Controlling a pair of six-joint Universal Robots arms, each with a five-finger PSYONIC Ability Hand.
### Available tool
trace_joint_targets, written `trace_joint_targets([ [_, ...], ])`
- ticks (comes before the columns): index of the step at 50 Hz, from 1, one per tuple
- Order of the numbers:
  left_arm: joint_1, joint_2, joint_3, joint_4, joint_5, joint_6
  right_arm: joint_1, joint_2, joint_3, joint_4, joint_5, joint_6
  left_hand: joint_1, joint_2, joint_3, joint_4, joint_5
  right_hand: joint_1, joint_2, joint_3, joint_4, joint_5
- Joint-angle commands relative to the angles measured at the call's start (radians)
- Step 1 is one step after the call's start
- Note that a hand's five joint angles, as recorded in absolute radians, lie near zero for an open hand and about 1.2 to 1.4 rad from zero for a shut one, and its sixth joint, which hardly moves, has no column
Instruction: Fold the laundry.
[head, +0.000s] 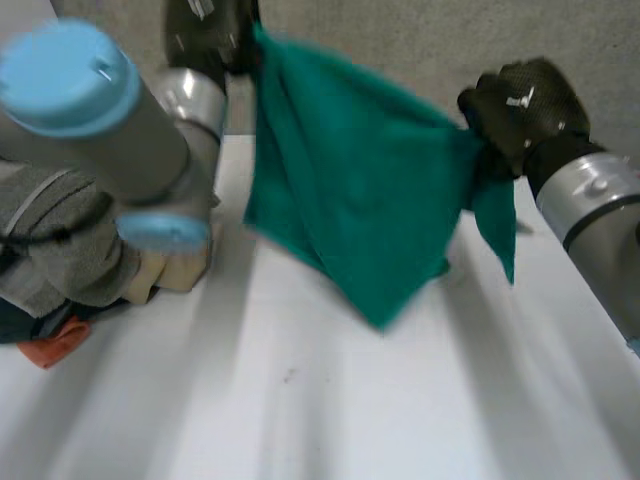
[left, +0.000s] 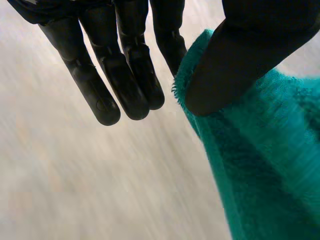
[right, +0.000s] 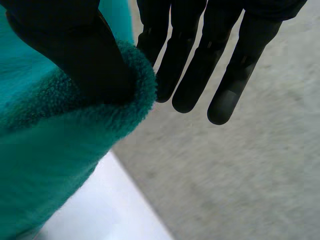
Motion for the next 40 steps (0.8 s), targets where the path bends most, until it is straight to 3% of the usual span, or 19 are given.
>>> trace_joint_targets([
  [1,0.009,0.060,-0.028,0.073,0.023,0.040,0.027,-0.077,0.132,-0.030,-0.058,-0.004,0.257,0.202,0.206,0.199,0.216,0.284,0.223,0.209,0.199,0.238],
  [6,0.004,0.079,-0.158,0.041,0.060,0.046,0.044,-0.117,0.341,0.161,-0.205,-0.095,0.257,0.202,0.206,0.199,0.216,0.284,0.223,0.209,0.199,0.238],
  [10,0.004,0.096,-0.249,0.024,0.077,0.049,0.128,-0.038,0.398,0.376,-0.234,-0.187,0.257,0.202,0.206,0.199,0.216,0.244,0.184,0.169,0.160,0.198],
  [14,0.006,0.122,-0.315,-0.016,0.082,0.052,0.189,0.044,0.305,0.425,-0.163,-0.193,0.257,0.202,0.206,0.199,0.216,-0.857,-0.917,-0.932,-0.941,-0.903],
  [15,0.006,0.137,-0.336,-0.036,0.086,0.061,0.188,0.041,0.282,0.410,-0.141,-0.178,0.257,0.202,0.206,0.199,0.216,-0.921,-0.981,-0.996,-1.006,-0.967],
  [21,0.003,0.207,-0.421,-0.112,0.102,0.090,0.082,0.018,0.076,0.274,-0.031,0.015,0.257,0.202,0.206,0.199,0.216,-0.938,-0.998,-1.013,-1.023,-0.984],
  [27,-0.011,0.333,-0.589,-0.162,0.134,0.098,0.047,0.061,-0.079,0.313,-0.030,0.054,0.257,0.202,0.206,0.199,0.216,-0.938,-0.998,-1.013,-1.023,-0.984],
  [34,-0.017,0.435,-0.783,-0.142,0.132,0.132,0.059,0.295,-0.258,0.367,-0.032,0.094,0.257,0.202,0.206,0.199,0.216,-0.938,-0.998,-1.013,-1.023,-0.984],
  [40,-0.017,0.485,-0.893,-0.105,0.131,0.198,0.159,0.449,-0.373,0.382,-0.055,0.216,0.257,0.202,0.206,0.199,0.216,-0.872,-0.932,-0.947,-0.957,-0.918],
])
